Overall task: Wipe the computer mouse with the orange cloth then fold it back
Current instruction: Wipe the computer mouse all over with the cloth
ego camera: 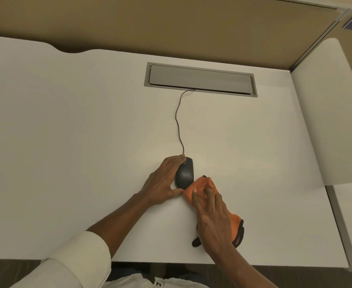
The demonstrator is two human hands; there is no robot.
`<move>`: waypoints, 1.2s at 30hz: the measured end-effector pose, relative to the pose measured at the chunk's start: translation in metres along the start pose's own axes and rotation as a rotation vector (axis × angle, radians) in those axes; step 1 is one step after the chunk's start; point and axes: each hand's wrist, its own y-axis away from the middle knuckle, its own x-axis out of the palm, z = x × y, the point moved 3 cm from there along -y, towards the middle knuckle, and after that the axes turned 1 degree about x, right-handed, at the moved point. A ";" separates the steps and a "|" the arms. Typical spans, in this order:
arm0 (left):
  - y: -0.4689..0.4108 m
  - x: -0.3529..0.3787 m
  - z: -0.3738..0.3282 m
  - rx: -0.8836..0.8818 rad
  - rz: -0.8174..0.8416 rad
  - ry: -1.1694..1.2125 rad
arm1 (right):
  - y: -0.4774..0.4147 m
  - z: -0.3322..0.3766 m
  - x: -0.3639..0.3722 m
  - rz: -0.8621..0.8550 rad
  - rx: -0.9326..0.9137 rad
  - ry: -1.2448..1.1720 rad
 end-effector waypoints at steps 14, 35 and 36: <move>-0.005 0.000 0.001 -0.069 -0.005 0.071 | -0.060 0.013 -0.059 -0.292 -0.109 -0.071; -0.005 0.005 0.008 -0.055 0.030 0.041 | -0.033 -0.036 -0.016 -0.231 -0.197 -0.072; -0.005 0.005 0.008 -0.062 0.032 0.042 | -0.039 -0.040 -0.021 -0.235 -0.156 -0.107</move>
